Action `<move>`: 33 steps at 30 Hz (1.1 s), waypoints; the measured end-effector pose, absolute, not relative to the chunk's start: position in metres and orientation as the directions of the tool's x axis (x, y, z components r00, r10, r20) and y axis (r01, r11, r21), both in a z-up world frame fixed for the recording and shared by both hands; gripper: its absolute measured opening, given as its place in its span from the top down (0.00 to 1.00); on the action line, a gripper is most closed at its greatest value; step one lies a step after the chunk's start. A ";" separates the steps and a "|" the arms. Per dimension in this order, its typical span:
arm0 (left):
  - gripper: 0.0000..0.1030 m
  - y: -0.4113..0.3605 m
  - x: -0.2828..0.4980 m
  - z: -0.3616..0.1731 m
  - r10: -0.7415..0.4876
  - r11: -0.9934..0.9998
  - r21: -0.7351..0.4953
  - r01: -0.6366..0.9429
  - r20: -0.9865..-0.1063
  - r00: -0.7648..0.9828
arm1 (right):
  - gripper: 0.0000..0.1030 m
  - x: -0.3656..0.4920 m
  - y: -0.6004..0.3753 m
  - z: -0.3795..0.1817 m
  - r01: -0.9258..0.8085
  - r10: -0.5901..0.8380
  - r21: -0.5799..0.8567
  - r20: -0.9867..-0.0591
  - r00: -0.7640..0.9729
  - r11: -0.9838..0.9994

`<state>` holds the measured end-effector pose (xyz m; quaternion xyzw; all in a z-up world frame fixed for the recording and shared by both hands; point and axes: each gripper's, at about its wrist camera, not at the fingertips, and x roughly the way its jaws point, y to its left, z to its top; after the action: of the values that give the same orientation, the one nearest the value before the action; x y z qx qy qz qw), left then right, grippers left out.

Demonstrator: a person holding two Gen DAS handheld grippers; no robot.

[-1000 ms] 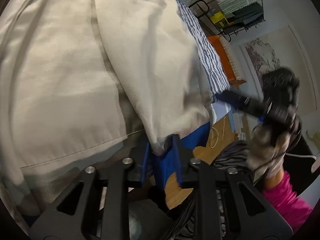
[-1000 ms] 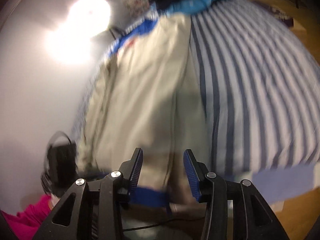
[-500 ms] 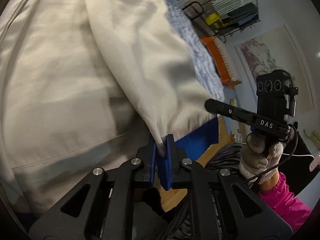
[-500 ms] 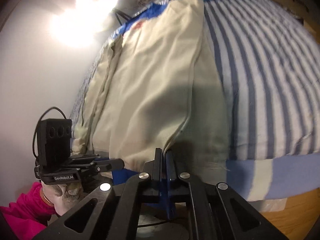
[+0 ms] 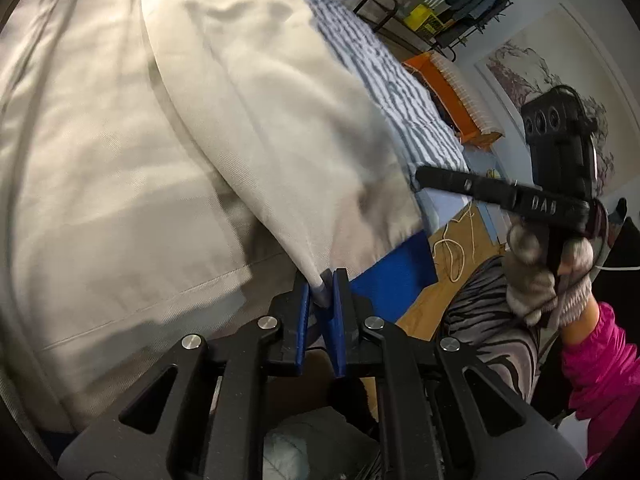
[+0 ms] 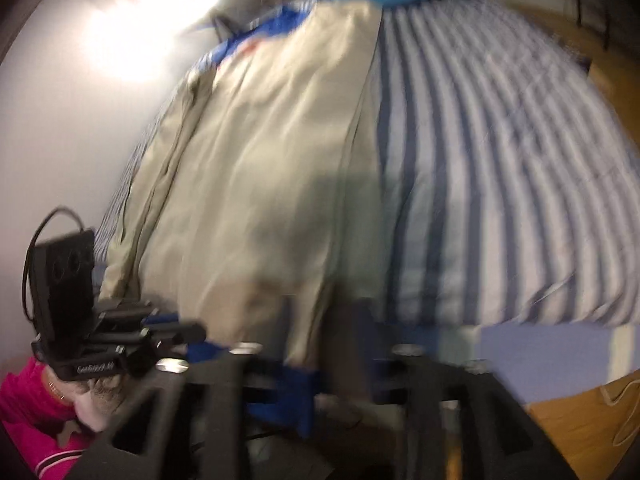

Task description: Fold large clothes

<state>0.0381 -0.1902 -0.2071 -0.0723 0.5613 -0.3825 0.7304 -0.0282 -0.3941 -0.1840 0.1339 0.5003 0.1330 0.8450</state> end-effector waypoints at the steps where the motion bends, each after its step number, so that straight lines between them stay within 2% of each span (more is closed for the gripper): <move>1: 0.88 -0.189 0.035 -0.204 -0.636 0.699 -0.526 0.485 -0.767 0.084 | 0.43 -0.028 -0.398 -0.179 -0.098 0.355 0.354 -0.800 0.484 0.930; 7: 0.87 -0.183 0.021 -0.198 -0.632 0.702 -0.509 0.498 -0.767 0.108 | 0.41 -0.009 -0.410 -0.188 -0.089 0.367 0.370 -0.807 0.463 0.925; 12: 0.87 -0.195 0.029 -0.216 -0.624 0.716 -0.520 0.466 -0.776 0.093 | 0.40 0.001 -0.410 -0.204 -0.087 0.468 0.481 -0.770 0.434 0.872; 14: 0.87 -0.200 0.029 -0.216 -0.624 0.718 -0.514 0.470 -0.774 0.108 | 0.45 -0.002 -0.408 -0.203 -0.107 0.513 0.522 -0.742 0.433 0.846; 16: 0.87 -0.203 0.026 -0.214 -0.615 0.719 -0.496 0.486 -0.781 0.112 | 0.56 -0.003 -0.404 -0.198 -0.129 0.523 0.525 -0.730 0.440 0.842; 20: 0.87 -0.192 0.021 -0.204 -0.614 0.717 -0.496 0.490 -0.782 0.107 | 0.84 -0.002 -0.394 -0.193 -0.125 0.451 0.443 -0.782 0.431 0.888; 22: 0.87 -0.182 0.016 -0.193 -0.624 0.710 -0.494 0.501 -0.772 0.123 | 0.93 -0.001 -0.387 -0.191 -0.119 0.421 0.412 -0.797 0.433 0.903; 26: 0.87 -0.162 0.015 -0.171 -0.639 0.710 -0.491 0.505 -0.750 0.169 | 0.96 -0.001 -0.379 -0.183 -0.096 0.400 0.402 -0.799 0.449 0.911; 33: 0.87 -0.118 0.045 -0.140 -0.651 0.743 -0.519 0.423 -0.706 0.279 | 0.97 -0.006 -0.339 -0.147 -0.149 0.312 0.275 -0.806 0.504 0.950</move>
<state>0.0446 -0.1181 -0.1395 -0.1152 0.4954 -0.3394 0.7913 -0.0060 -0.3392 -0.1471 0.0850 0.4799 0.1334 0.8629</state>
